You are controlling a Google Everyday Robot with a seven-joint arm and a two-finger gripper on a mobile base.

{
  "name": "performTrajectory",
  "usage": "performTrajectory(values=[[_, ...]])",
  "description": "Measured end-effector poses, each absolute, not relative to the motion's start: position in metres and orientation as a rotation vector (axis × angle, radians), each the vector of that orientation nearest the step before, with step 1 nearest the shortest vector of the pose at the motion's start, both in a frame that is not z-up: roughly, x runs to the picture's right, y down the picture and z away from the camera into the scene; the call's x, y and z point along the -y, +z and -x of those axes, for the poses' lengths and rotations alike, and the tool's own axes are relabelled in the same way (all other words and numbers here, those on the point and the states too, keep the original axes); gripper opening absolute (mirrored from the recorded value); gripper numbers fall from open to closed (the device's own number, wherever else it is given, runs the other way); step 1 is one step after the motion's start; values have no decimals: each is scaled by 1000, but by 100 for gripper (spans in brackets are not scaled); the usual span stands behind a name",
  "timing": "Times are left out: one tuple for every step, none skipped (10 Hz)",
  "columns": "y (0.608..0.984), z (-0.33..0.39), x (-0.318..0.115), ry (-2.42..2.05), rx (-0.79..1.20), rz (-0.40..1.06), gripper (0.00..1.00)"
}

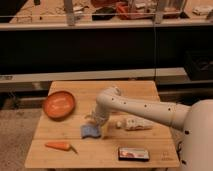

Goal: Place the white sponge in the ceramic bowl

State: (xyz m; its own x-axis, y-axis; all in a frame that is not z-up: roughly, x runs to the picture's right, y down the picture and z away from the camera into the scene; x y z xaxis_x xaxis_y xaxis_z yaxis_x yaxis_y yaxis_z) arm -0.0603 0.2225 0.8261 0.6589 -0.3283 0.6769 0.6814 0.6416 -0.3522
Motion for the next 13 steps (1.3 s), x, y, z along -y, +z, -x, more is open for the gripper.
performTrajectory(values=[[828, 62, -223, -617, 613, 644, 80], [830, 65, -224, -616, 616, 649, 80], [832, 65, -225, -609, 618, 653, 80], [834, 64, -226, -598, 618, 658, 80], [837, 64, -226, -594, 619, 661, 80], [838, 65, -226, -593, 621, 662, 80], [839, 66, -226, -594, 625, 664, 80], [841, 67, -227, -594, 627, 665, 80], [842, 68, -227, -594, 629, 665, 80], [843, 68, -226, -593, 631, 665, 80], [844, 68, -226, -592, 632, 665, 80], [845, 69, -226, -591, 635, 665, 80], [845, 70, -227, -593, 636, 665, 80]])
